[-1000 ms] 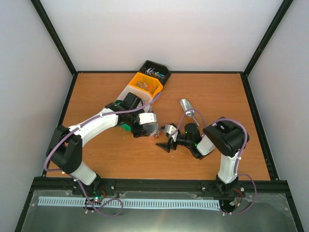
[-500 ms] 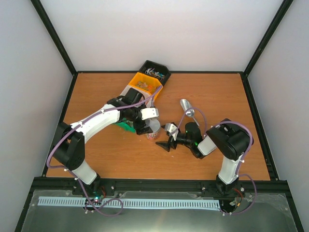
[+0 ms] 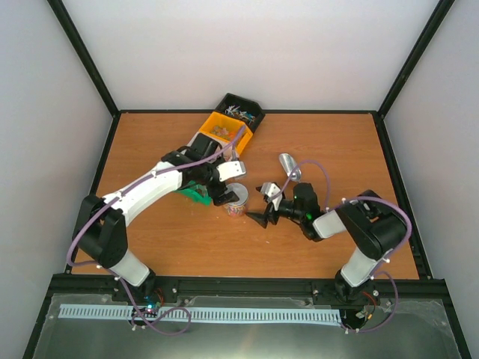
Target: Pack the candies
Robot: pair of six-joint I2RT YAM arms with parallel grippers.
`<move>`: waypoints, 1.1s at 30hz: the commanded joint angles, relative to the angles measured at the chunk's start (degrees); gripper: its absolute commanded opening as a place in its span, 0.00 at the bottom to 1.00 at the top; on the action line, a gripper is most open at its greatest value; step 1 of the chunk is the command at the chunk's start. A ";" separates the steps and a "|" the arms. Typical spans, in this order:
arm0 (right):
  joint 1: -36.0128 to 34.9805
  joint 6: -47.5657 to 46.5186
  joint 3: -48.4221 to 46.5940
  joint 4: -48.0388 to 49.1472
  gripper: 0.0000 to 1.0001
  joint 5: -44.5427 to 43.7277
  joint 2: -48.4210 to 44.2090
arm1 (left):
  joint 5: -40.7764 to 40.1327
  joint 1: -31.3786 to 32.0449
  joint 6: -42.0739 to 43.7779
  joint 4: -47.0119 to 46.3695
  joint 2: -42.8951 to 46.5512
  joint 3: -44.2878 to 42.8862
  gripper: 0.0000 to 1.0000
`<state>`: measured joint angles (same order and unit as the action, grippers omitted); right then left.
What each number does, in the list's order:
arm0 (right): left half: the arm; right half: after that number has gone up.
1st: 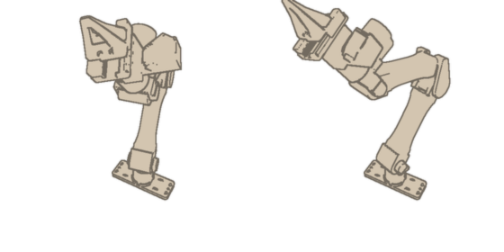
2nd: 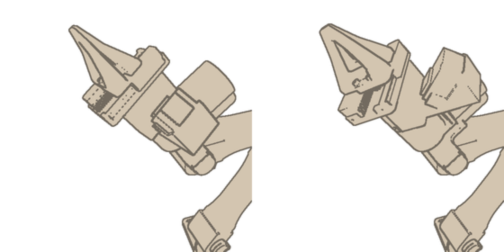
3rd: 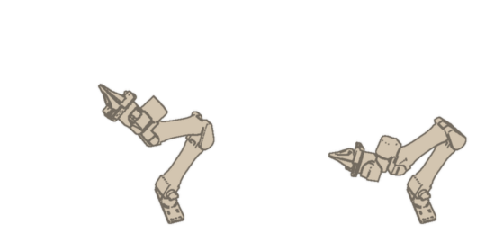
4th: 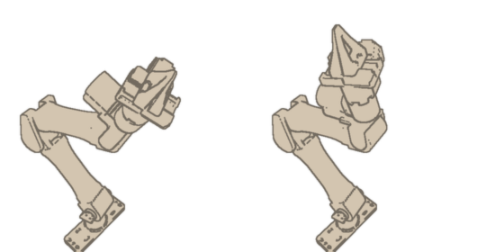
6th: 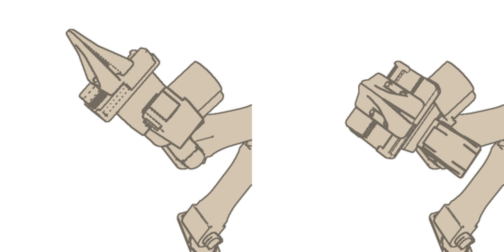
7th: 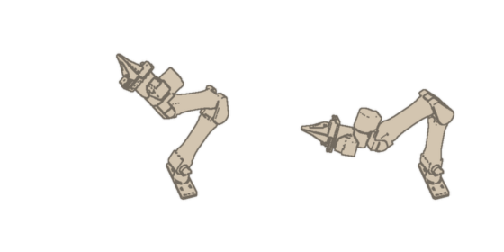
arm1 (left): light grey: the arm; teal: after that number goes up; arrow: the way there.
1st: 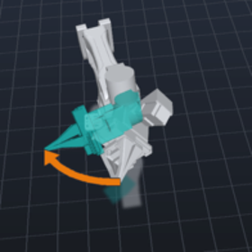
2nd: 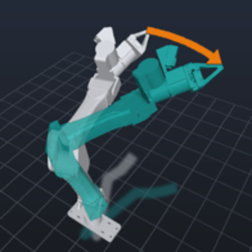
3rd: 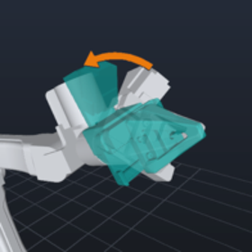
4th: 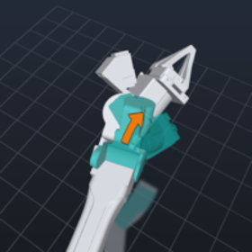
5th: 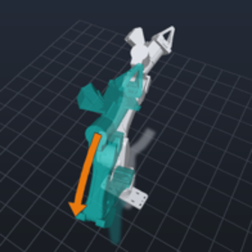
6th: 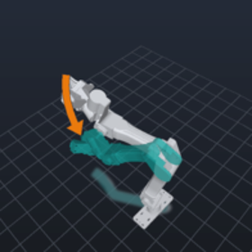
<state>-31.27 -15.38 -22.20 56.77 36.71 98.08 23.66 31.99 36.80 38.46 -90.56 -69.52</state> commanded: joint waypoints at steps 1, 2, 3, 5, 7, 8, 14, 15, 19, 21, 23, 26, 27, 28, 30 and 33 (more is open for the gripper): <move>1.56 -1.75 -3.60 -10.04 1.00 -0.08 -6.84 | 1.72 -1.62 -6.19 -1.33 3.30 -4.72 1.00; 1.83 -2.39 -4.52 -12.48 1.00 -0.25 -8.30 | 2.22 -2.33 -7.23 -0.57 3.09 -6.18 1.00; 2.40 -2.50 -5.34 -13.93 1.00 0.26 -9.52 | 3.12 -3.22 -7.90 0.59 2.61 -7.95 1.00; 4.66 -0.81 -8.08 -17.76 1.00 2.67 -10.68 | 5.37 -5.36 -9.40 2.54 1.54 -11.23 1.00; 6.75 -1.11 -12.79 -26.33 1.00 4.10 -11.02 | 7.29 -7.33 -11.53 3.20 0.66 -13.57 1.00; 7.04 -2.65 -15.18 -30.39 1.00 3.72 -11.24 | 7.75 -8.12 -12.57 3.43 0.35 -14.84 1.00; 8.64 -4.68 -30.49 -53.26 1.00 0.61 -13.03 | 14.28 -16.51 -20.50 2.78 -0.27 -21.23 1.00; 8.81 -4.25 -33.83 -56.99 1.00 -0.62 -12.49 | 16.32 -18.63 -22.22 2.69 -0.95 -22.42 1.00; 11.35 -1.17 -43.06 -65.76 1.00 -1.41 -10.33 | 20.17 -26.30 -27.40 3.57 -3.87 -26.55 1.00; 13.68 0.94 -45.37 -66.94 1.00 0.38 -9.69 | 19.75 -29.42 -29.67 3.40 -4.53 -27.04 1.00; 16.40 2.96 -46.73 -67.50 1.00 2.34 -9.06 | 20.10 -32.31 -31.19 3.32 -4.99 -26.69 1.00; 21.22 5.31 -47.98 -68.08 1.00 4.57 -7.73 | 19.56 -35.94 -32.04 3.08 -4.97 -25.04 1.00; 22.84 6.11 -48.17 -68.04 1.00 5.27 -7.21 | 18.50 -37.08 -32.77 2.33 -4.71 -24.01 1.00; 24.47 6.97 -48.27 -67.96 1.00 6.19 -6.59 | 17.30 -37.99 -33.28 1.70 -4.35 -22.75 1.00; 27.92 8.26 -48.44 -68.21 1.00 8.47 -5.30 | 14.63 -39.16 -32.99 1.15 -3.75 -20.48 1.00; 32.50 8.81 -47.74 -68.58 1.00 10.89 -3.57 | 8.80 -39.43 -30.59 1.02 -2.59 -16.87 1.00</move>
<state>-3.64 -9.63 -69.34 -9.30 42.72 92.60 38.74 -6.70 6.39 39.79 -95.29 -89.86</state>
